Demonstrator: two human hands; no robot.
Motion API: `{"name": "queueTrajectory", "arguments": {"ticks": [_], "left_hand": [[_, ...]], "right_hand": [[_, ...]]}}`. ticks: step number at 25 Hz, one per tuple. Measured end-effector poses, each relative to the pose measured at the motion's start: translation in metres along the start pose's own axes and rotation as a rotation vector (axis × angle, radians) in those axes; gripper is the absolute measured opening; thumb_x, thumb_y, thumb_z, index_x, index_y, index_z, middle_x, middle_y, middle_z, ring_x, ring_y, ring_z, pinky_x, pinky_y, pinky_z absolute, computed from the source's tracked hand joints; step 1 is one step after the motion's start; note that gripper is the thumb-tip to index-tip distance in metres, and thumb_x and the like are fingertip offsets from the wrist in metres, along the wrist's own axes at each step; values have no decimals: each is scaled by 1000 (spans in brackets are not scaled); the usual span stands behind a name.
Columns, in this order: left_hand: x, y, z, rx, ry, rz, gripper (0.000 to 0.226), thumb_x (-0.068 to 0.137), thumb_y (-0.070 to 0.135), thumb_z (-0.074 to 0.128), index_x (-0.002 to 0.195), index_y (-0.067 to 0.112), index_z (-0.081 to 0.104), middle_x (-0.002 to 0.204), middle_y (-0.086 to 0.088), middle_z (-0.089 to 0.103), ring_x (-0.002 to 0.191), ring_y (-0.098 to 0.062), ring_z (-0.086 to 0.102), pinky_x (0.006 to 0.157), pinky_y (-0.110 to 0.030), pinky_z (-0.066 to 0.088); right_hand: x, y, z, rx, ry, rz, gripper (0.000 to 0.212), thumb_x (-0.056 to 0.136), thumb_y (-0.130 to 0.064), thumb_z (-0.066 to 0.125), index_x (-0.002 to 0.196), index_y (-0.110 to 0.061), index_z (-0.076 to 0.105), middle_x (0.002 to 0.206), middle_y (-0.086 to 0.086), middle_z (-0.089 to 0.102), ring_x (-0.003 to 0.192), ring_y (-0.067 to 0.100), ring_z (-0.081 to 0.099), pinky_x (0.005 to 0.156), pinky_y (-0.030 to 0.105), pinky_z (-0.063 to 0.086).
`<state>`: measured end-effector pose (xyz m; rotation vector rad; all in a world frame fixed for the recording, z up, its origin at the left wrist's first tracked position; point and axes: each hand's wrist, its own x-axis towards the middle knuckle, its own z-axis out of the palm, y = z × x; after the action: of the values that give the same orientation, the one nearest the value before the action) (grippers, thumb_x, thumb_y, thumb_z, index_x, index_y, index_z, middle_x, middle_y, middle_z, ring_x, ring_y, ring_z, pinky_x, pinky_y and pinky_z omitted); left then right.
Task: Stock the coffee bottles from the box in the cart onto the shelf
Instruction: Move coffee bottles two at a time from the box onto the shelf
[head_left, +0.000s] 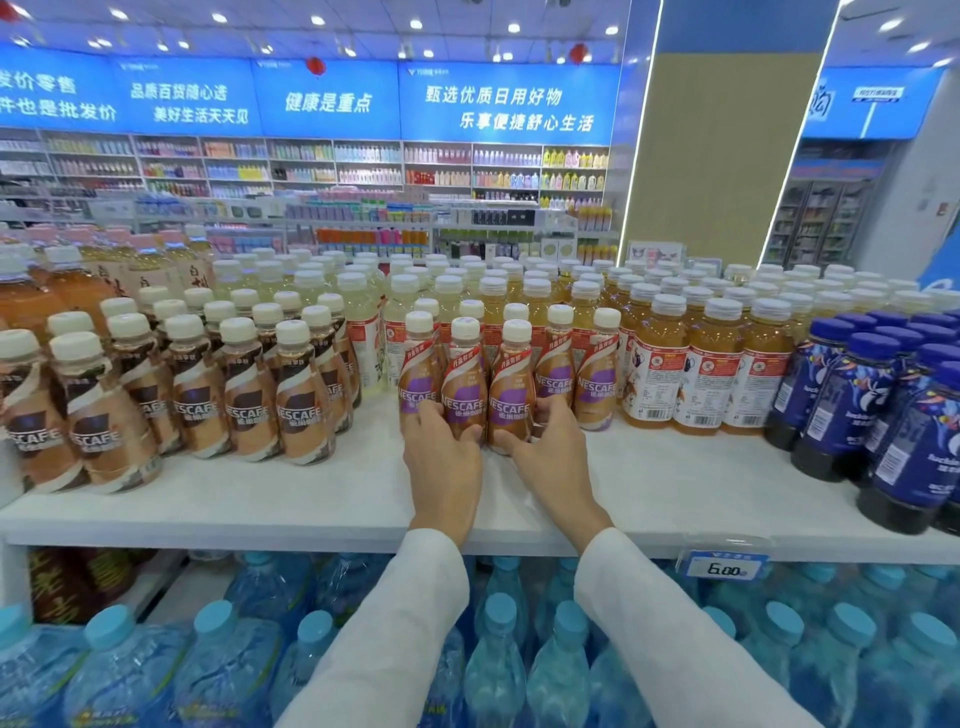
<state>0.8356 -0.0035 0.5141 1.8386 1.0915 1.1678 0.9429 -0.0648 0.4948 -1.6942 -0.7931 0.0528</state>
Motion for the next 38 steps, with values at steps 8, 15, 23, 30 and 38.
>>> {"name": "queueTrajectory", "arguments": {"ticks": [8,15,23,30,38], "left_hand": [[9,-3,8,6,4,-9,39,89,26,75,120,16,54,123,-6,59,111,-24,59,96,-37,53],[9,-3,8,-28,-4,-11,41,89,26,75,123,17,53,126,-7,57,112,-23,58,99,-43,53],[10,-5,10,-25,-5,-26,47,89,29,74,128,19,50,130,-6,56,115,-22,58,100,-44,53],[13,-8,11,11,-26,-41,49,90,35,73,130,19,49,132,-6,56,118,-24,57,102,-44,52],[-23,-23,-29,107,-96,74,37,91,48,66,117,21,59,117,3,65,102,-16,58,88,-33,47]], "right_hand": [[10,4,2,-25,8,-18,52,81,-25,83,119,-26,48,119,-4,62,107,12,62,90,29,54],[14,10,6,-6,-5,-15,55,83,-26,81,126,-26,46,126,-2,60,114,14,62,97,35,55],[14,10,6,4,-11,-14,54,85,-28,79,125,-29,44,128,-4,59,115,14,61,94,29,53],[10,8,2,3,-50,-6,59,84,-31,79,131,-29,44,132,-5,59,119,15,59,101,34,52],[-53,-9,-54,-136,-121,27,46,93,-27,68,136,-17,56,134,-3,59,113,13,59,98,30,48]]}}
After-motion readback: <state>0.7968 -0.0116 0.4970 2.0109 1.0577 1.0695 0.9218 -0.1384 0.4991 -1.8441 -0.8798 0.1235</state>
